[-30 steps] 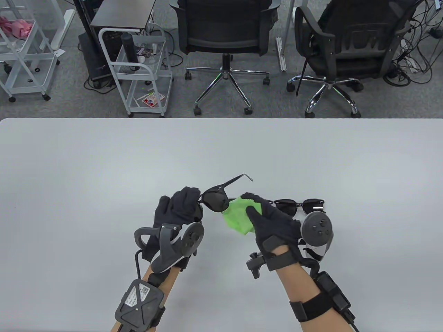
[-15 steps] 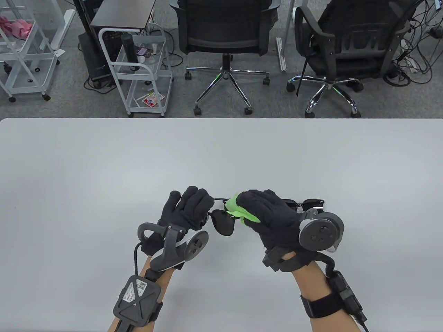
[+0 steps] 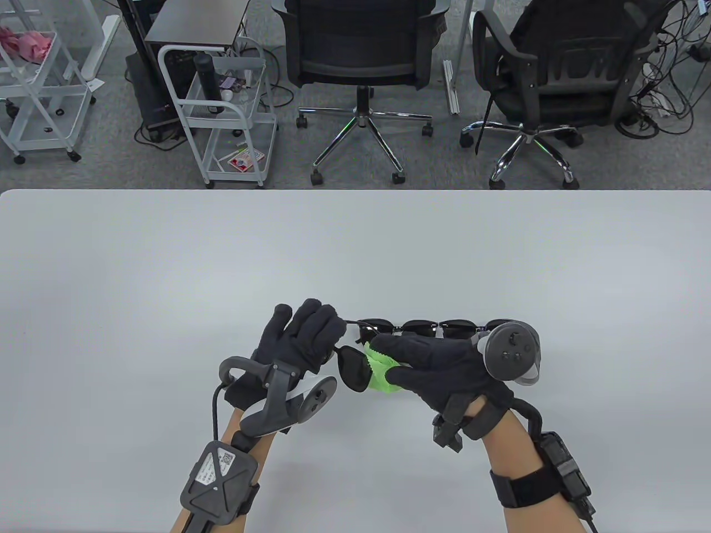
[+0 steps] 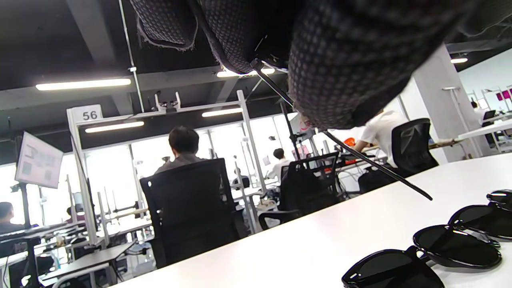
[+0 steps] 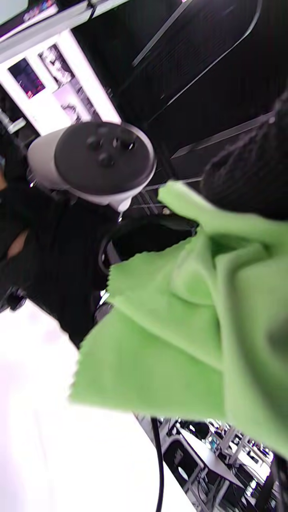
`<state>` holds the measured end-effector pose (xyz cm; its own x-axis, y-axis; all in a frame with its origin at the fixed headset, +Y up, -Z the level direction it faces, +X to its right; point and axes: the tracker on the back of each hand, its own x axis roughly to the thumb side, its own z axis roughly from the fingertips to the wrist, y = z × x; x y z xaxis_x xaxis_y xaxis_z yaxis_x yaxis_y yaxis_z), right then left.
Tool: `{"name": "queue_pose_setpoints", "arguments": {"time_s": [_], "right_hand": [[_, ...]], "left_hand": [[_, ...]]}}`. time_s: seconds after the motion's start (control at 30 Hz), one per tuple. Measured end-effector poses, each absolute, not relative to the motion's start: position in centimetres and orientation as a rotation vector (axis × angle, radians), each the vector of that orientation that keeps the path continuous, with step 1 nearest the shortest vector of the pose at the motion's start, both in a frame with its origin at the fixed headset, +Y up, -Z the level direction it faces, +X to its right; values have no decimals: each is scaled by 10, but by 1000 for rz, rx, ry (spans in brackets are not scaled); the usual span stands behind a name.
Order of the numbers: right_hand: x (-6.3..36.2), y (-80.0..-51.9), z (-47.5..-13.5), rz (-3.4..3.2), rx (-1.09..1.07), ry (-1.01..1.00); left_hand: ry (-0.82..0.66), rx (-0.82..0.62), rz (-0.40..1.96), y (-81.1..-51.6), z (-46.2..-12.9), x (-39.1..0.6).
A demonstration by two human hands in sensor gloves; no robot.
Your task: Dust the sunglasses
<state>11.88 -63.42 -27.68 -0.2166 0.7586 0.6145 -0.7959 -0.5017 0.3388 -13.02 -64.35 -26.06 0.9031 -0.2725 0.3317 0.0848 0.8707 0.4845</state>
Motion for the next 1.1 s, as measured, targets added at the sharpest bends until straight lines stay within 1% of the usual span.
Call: {"name": "queue_pose_setpoints", "arguments": {"time_s": [0.1, 0.37, 0.43, 0.53, 0.63, 0.73, 0.77, 0.93, 1.1], "right_hand": [[114, -638, -278, 1957, 919, 12], [108, -635, -276, 1989, 1021, 56], [108, -635, -276, 2001, 1033, 68], [106, -634, -274, 2071, 1044, 64], [104, -634, -274, 2134, 1046, 41], [105, -634, -274, 2139, 1023, 27], [105, -633, -275, 2138, 1015, 25], [116, -631, -278, 2153, 961, -14], [137, -640, -288, 2136, 867, 2]], "left_hand": [[-418, 493, -213, -643, -260, -130], [-465, 458, -249, -645, -256, -122], [-516, 440, -198, -643, -251, -119], [-622, 414, -58, -638, -239, -109], [-676, 454, -11, -633, -230, -100], [-643, 534, -74, -628, -228, -98], [-633, 539, -78, -626, -229, -99], [-583, 550, -24, -620, -234, -110], [-517, 512, 51, -622, -245, -131]]}}
